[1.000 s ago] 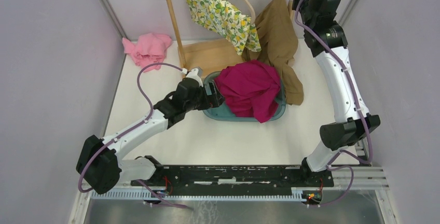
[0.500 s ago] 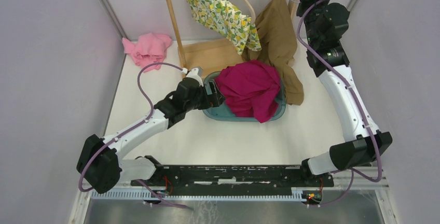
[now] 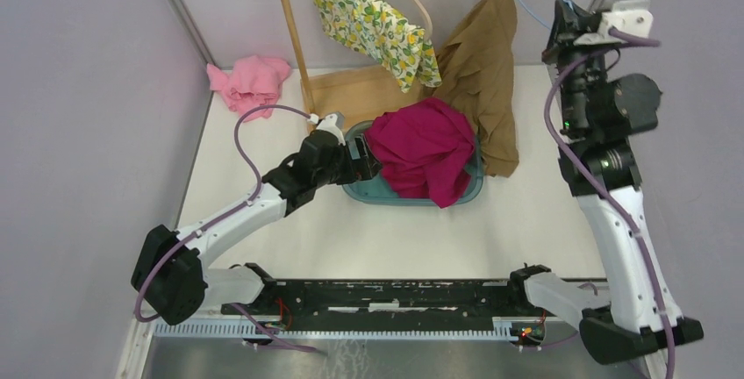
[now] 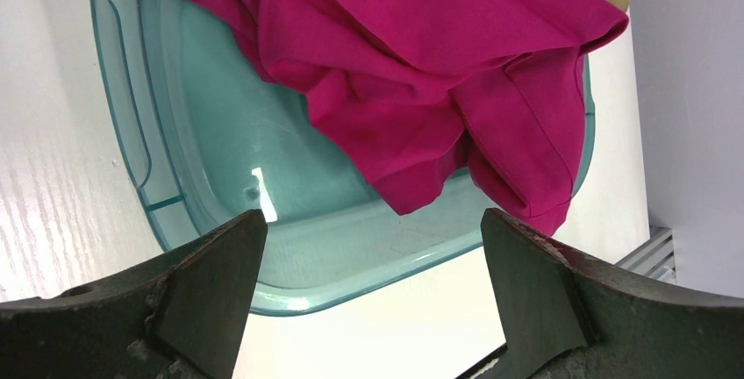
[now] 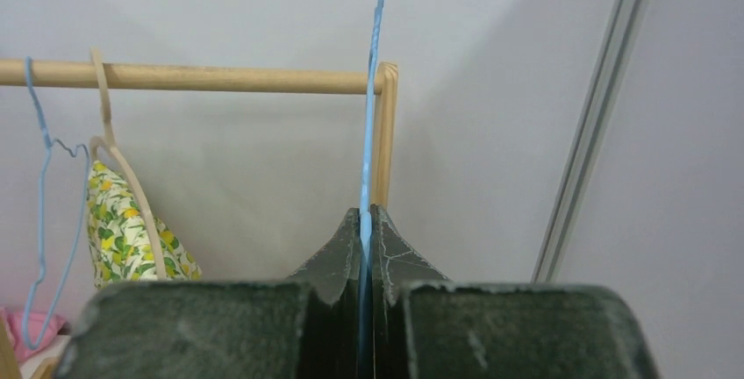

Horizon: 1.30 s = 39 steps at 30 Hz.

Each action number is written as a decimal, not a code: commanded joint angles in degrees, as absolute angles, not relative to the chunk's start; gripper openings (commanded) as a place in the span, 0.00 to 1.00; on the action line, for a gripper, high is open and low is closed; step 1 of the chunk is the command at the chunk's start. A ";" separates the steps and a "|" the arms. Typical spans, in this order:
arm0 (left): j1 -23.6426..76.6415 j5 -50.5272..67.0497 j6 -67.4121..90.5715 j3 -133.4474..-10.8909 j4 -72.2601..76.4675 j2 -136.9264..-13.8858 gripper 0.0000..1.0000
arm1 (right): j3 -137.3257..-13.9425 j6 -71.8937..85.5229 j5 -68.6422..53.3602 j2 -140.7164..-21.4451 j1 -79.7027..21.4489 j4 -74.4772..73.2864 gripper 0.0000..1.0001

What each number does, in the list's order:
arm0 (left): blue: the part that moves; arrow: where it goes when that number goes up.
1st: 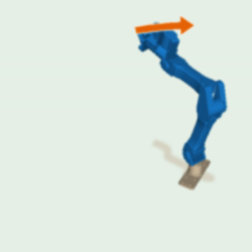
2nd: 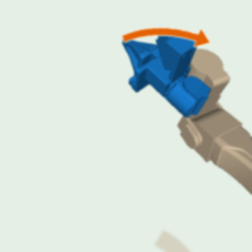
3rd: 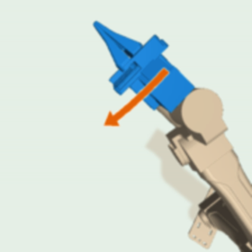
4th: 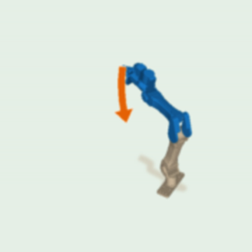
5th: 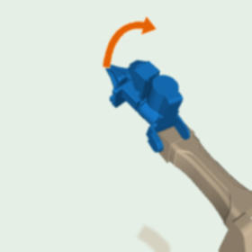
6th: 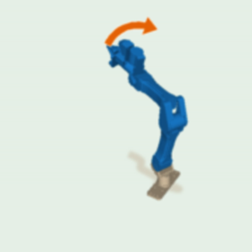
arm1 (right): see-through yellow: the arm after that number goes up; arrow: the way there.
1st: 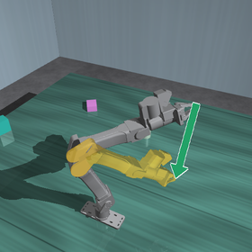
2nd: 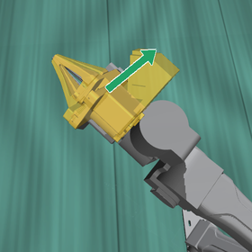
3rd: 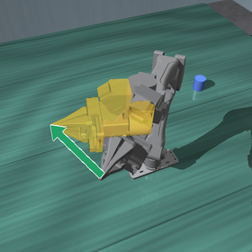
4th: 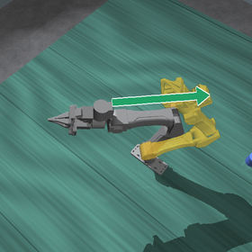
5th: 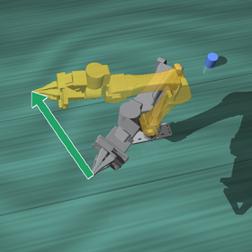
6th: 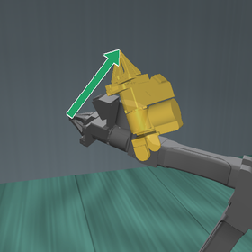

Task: Place the skirt on the hanger
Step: Pick up the hanger from the clothesline, then hang the skirt on the hanger.

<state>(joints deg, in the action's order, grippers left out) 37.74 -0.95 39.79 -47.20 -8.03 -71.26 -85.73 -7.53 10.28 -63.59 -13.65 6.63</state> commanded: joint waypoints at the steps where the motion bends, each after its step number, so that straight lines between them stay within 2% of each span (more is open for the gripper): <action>1: 38.12 0.41 37.76 -50.88 -6.00 -69.06 0.99 | -81.92 -6.12 8.53 -52.58 -13.46 14.98 0.01; 8: 39.55 5.46 36.63 -57.08 -7.69 -65.00 0.99 | -79.20 -3.90 6.51 -40.30 -13.53 6.60 0.01; 17: 39.99 12.39 34.26 -70.63 -9.13 -63.82 0.99 | -91.20 -0.42 0.84 -34.94 -13.49 -13.44 0.01; 23: 39.91 9.72 31.66 -77.12 -14.40 -62.48 0.99 | -99.19 3.58 -5.61 -32.96 -13.47 -23.42 0.01; 31: 39.81 6.21 31.87 -78.07 -19.61 -59.77 0.99 | -104.74 12.37 -16.35 -33.91 -13.53 -33.06 0.01; 35: 39.81 4.66 31.99 -77.40 -20.64 -58.06 0.99 | -102.54 17.47 -22.40 -34.00 -13.49 -34.08 0.01; 39: 39.81 2.79 32.04 -77.28 -22.80 -56.89 0.99 | -95.22 22.62 -26.90 -32.17 -13.53 -30.03 0.01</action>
<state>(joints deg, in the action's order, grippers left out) 39.88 5.48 34.59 -76.03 -21.04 -59.00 -100.03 14.70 -19.64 -32.86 -13.43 -39.35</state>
